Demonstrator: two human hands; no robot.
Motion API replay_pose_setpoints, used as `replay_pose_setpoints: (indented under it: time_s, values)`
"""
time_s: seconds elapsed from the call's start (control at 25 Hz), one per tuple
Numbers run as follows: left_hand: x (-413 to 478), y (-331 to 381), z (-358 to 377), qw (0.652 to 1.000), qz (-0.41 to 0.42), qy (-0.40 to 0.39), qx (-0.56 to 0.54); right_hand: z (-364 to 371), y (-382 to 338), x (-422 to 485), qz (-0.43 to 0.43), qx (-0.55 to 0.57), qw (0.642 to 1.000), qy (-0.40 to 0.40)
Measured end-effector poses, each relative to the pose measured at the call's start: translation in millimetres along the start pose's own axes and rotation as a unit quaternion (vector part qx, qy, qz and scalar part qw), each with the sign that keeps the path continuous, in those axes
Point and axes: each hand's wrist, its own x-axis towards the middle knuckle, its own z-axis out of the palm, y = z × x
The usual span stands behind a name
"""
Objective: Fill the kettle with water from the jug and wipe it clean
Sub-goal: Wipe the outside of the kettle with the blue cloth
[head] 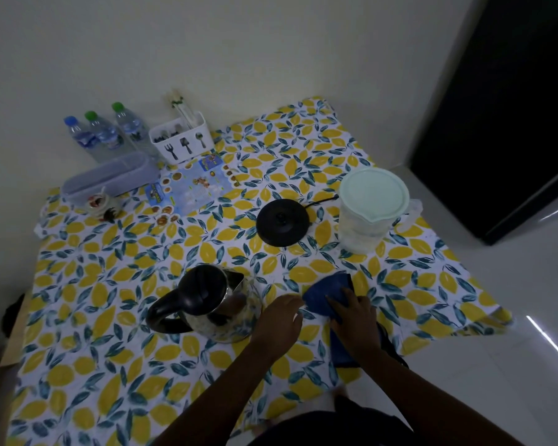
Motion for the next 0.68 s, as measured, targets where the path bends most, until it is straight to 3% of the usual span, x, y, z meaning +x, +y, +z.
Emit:
replay_pose_setpoints:
  time_s: [0.2,0.44,0.68]
  values:
    - [-6.7,8.8,-28.3,0.997,0.034,0.075,-0.002,-12.5,-1.6,2.7,-0.009,0.139,0.99,0.032]
    - [-29.3,14.4,-88.4,0.981,0.049,0.185,-0.018,-45.4,-40.8,-0.2,-0.048,0.293,0.95,0.1]
    - [-57.0,-24.1,-138.8,0.957,-0.023,0.288,-0.014,-73.0,-104.6,9.2,-0.102,0.397,0.907,0.097]
